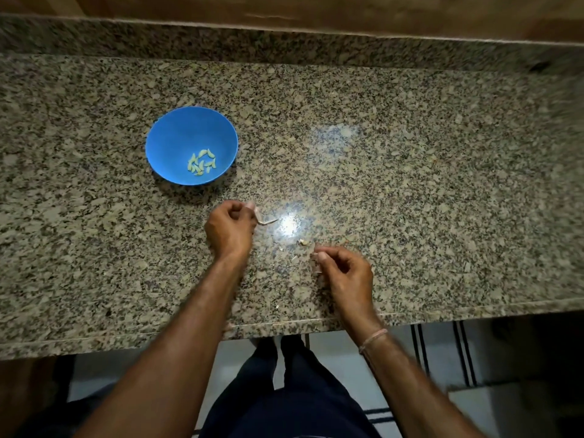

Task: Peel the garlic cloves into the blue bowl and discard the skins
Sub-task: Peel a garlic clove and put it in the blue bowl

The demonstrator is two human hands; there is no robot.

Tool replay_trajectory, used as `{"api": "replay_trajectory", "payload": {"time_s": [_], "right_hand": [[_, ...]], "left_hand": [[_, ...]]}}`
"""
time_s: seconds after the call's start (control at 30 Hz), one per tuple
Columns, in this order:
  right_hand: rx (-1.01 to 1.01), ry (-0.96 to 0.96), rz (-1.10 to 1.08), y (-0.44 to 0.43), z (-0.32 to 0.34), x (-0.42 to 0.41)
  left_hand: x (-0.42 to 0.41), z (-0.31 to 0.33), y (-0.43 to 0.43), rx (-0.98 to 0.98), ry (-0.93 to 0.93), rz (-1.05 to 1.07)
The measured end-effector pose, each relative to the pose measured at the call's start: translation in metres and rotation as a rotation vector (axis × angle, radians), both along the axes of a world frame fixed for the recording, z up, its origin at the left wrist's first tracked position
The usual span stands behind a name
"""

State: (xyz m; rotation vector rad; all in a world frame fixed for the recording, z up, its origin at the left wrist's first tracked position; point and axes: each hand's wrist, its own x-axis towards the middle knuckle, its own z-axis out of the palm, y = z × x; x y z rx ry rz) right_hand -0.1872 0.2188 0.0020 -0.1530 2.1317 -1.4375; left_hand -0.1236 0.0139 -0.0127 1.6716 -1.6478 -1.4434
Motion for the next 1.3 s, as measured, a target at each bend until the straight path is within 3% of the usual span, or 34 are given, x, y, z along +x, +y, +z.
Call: {"api": "replay_trajectory", "payload": {"time_s": [0.17,0.33,0.47,0.7,0.77,0.87,1.0,1.1,1.3], "right_hand": [[0.090,0.092,0.087,-0.003,-0.004,0.005],[0.181,0.247,0.221,-0.010,-0.009,0.008],[0.292,0.480,0.378,-0.013,-0.016,0.013],[0.440,0.813,0.500,-0.018,-0.018,0.023],[0.416,0.637,0.446,-0.020,-0.015,0.018],[0.148,0.108,0.267,-0.019,-0.004,0.009],[-0.090,-0.176,0.156,-0.015,0.004,0.014],[-0.145,-0.246,0.114,-0.010,0.003,0.012],[-0.105,-0.179,0.338,-0.010,0.001,-0.003]], "left_hand": [[0.010,0.008,0.013,-0.124,-0.015,-0.036],[0.052,-0.002,0.064,-0.267,-0.185,-0.335],[0.066,-0.012,0.074,-0.373,-0.243,-0.489],[0.063,-0.012,0.075,-0.398,-0.292,-0.522],[0.060,-0.009,0.079,-0.373,-0.264,-0.538],[0.050,0.001,0.085,-0.123,-0.122,-0.507],[0.046,0.005,0.084,0.100,0.017,-0.414],[0.047,0.010,0.084,0.184,0.089,-0.352],[0.035,0.022,0.088,0.280,0.154,-0.243]]}}
